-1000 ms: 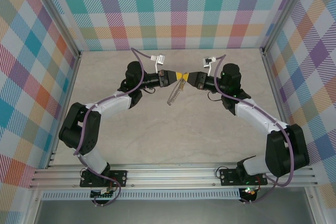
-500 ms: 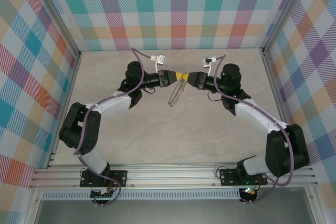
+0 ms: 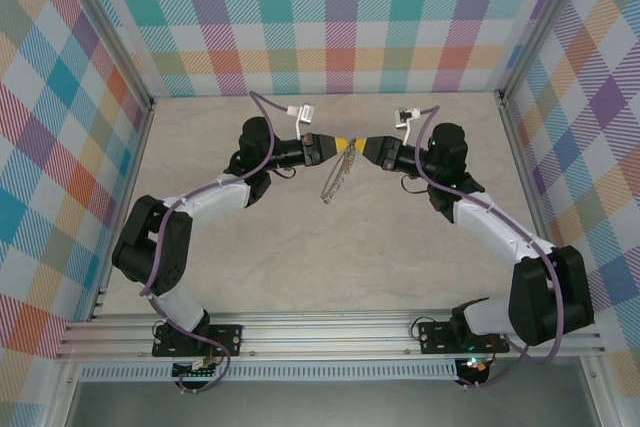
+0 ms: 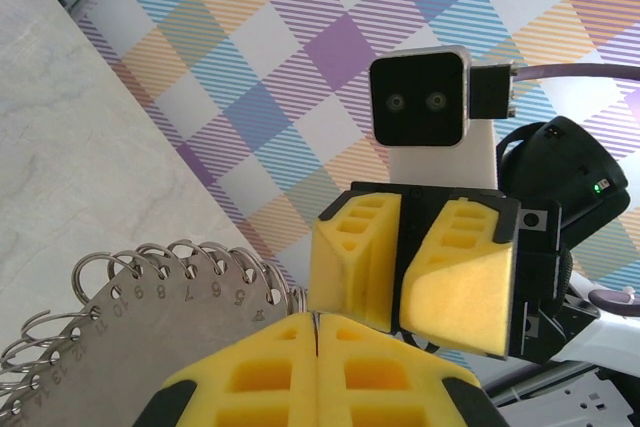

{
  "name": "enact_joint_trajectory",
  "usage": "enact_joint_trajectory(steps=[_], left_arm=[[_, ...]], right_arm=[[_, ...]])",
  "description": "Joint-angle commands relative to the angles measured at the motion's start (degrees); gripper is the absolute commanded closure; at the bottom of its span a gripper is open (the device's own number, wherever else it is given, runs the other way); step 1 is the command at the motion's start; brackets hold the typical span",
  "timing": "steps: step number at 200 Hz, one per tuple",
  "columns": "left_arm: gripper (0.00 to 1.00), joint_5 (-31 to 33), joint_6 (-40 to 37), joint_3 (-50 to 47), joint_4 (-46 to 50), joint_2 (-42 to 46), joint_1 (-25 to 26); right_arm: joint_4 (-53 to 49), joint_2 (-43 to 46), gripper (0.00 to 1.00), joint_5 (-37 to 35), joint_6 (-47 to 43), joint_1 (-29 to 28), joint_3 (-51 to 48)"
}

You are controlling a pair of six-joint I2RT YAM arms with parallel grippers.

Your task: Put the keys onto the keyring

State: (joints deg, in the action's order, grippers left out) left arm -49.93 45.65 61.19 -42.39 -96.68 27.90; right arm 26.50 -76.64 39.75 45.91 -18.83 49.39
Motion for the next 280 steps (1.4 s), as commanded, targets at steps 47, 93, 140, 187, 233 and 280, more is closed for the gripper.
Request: enact_joint_trajectory(steps=[47,93,140,187,233,280], left_arm=[[1.0,-0.44,0.25,0.25,-3.84,1.33,0.35],[1.0,-0.54,0.32,0.34,-3.84,1.21,0.36],[1.0,-0.96,0.31,0.44,-3.89,1.07,0.48],[1.0,-1.53,0.39,0.79,-3.83,0.76,0.66],[1.0,-1.69,0.32,1.19,-3.35,0.49,0.84],[1.0,-1.88,-0.18,1.7,-2.36,0.18,1.08]], right_arm=[[3.44,-2.4,0.74,1.8,0.84,-0.75,0.01],[4.52,-3.99,0.71,1.86,1.33,-1.2,0.7],[4.6,-5.09,0.66,1.96,1.39,-1.25,2.15],[5.21,-5.8,0.73,2.56,1.59,-1.39,3.73],[6.1,-6.15,0.75,3.08,2.15,-1.6,4.39],[6.4,-6.39,0.7,3.22,2.25,-2.0,4.97]])
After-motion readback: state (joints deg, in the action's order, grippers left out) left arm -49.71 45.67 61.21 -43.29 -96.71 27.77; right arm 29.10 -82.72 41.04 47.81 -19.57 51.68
